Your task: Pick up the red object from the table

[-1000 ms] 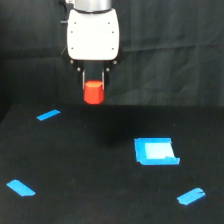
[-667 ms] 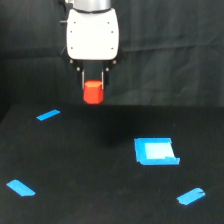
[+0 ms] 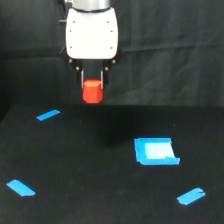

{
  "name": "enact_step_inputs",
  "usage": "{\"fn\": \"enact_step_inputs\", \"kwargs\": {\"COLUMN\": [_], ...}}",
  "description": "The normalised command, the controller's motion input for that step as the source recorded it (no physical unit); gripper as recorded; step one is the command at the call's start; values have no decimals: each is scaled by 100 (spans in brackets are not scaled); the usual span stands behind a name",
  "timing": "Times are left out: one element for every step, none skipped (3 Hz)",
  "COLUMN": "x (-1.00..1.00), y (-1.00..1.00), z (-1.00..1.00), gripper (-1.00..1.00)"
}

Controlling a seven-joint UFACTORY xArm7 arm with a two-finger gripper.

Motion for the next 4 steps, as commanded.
{"fn": "enact_step_inputs", "kwargs": {"x": [-3, -2, -2, -2], "y": [0, 0, 0, 0], "z": [7, 6, 6, 7], "gripper": [-89, -90, -88, -87]}}
